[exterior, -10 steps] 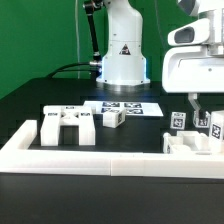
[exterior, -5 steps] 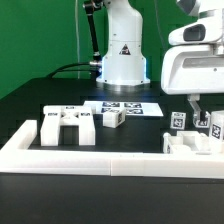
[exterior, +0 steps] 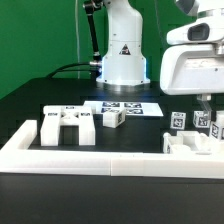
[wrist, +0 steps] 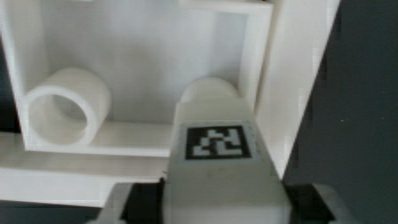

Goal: Assemble chair

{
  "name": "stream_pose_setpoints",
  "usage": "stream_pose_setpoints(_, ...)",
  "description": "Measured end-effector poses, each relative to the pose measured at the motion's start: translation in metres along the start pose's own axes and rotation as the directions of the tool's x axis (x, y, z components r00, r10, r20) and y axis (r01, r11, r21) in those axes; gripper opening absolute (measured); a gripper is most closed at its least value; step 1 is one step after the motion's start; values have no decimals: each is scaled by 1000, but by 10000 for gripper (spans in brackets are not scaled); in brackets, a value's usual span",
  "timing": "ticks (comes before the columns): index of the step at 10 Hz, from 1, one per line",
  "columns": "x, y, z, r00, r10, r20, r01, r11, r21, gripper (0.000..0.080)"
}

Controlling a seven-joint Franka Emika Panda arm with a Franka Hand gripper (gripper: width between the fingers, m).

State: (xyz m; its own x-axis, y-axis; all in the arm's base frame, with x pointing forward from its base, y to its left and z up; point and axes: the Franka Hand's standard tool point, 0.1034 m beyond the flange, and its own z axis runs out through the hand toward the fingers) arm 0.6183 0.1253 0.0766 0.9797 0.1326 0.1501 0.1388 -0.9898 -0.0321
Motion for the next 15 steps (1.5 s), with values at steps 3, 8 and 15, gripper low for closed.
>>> stream_pose_setpoints(3, 0, 0, 0, 1000, 29, 0, -29, 1000, 1, 289)
stream_pose_setpoints(8, 2, 3, 0, 830, 558, -12, -557, 830, 17, 291)
stream_pose_setpoints(15, 4, 3, -2, 275, 961, 7, -961, 275, 27, 294)
